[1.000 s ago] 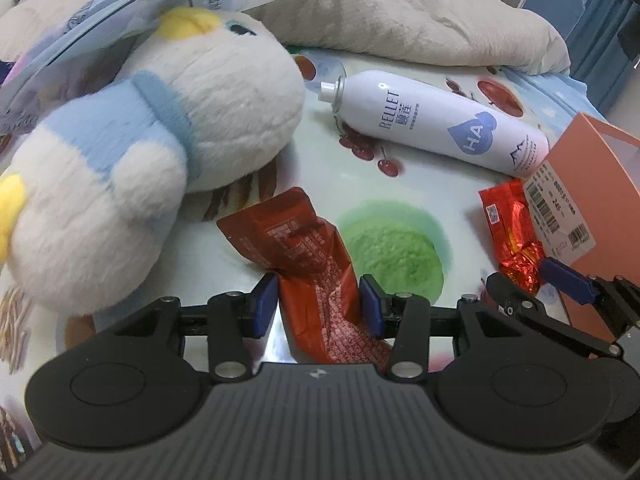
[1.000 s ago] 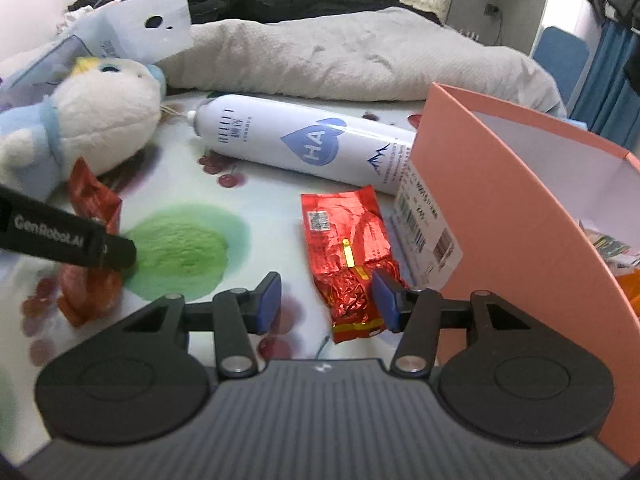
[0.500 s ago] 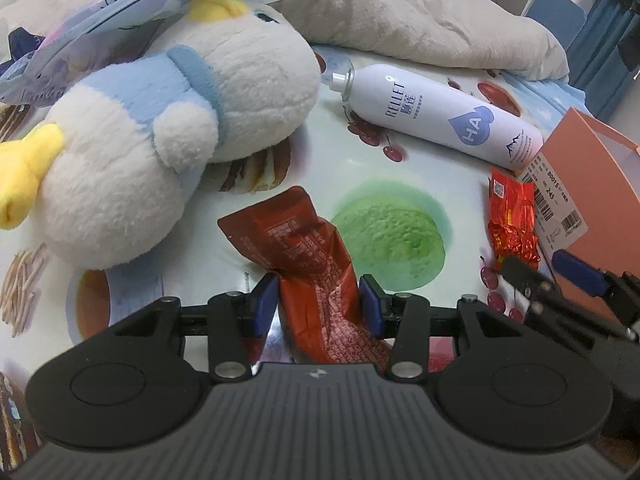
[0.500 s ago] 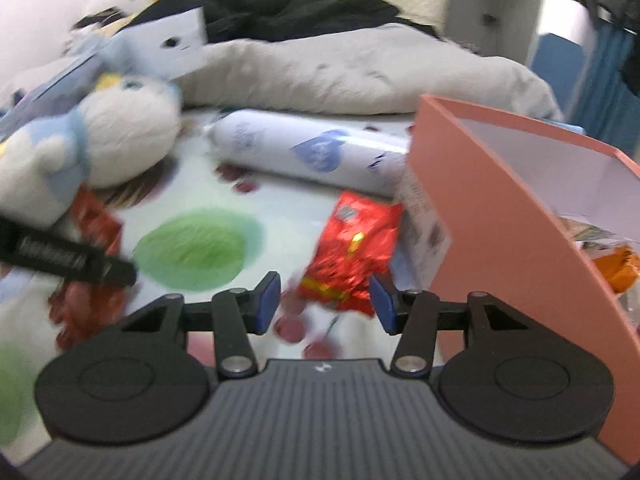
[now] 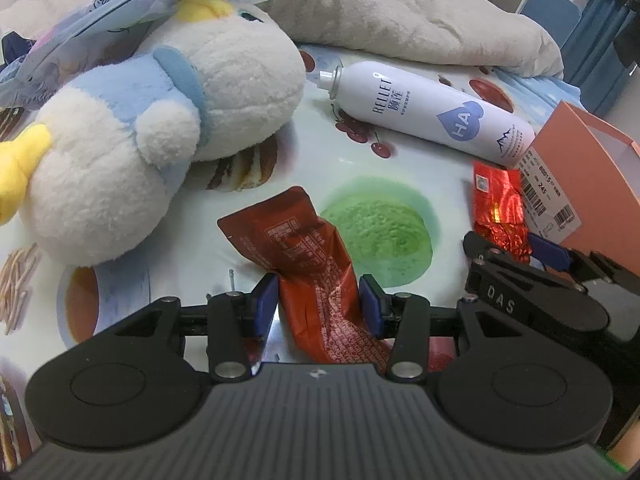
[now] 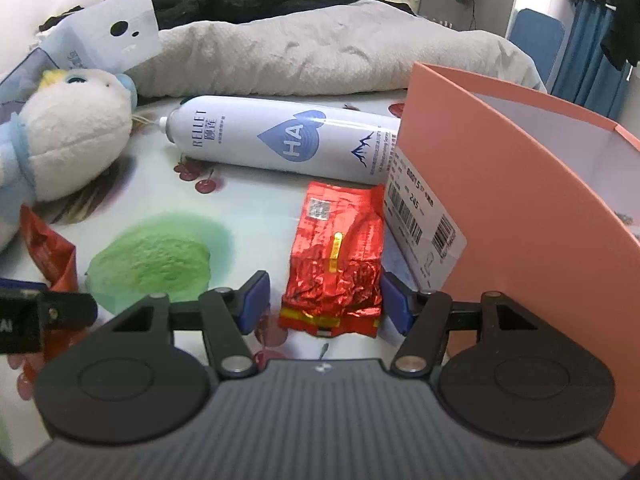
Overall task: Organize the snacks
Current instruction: 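Grasp red-brown wrapper packet with left tool while right tool grasps red foil packet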
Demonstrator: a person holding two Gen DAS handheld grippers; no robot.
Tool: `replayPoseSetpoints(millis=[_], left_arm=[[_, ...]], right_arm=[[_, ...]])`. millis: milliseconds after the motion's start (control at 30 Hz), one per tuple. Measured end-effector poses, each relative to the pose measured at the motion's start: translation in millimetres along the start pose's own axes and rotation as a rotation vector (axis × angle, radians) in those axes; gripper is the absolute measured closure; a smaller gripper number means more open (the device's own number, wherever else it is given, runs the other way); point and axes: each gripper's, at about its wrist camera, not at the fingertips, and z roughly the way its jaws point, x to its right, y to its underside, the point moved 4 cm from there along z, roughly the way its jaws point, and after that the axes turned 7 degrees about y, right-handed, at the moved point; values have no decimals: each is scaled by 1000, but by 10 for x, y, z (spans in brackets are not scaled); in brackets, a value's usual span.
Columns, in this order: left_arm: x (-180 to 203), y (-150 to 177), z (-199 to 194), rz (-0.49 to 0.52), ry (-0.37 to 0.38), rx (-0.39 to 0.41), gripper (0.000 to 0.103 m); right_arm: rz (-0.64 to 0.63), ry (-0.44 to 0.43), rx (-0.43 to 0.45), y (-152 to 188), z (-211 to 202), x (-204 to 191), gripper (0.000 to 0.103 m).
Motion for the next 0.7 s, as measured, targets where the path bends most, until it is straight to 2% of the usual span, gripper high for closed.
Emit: replayPoseSetpoints(millis=[33,233,500,700], left_arm=[[9,10,-1,1,-1,0,53],[77,96,-39,-2,-1,-1,53],[194,346,-180,-41,1,-7,53],[298,578,-347,-61,0,-1,53]], right_arm=[[1,-4,-2,-4,4,11,49],[-11,-54,-33,12,-54,88,50],[-89,-114,-50,263,-400,190,50],[-102,-166,-48,358,-708,323,50]])
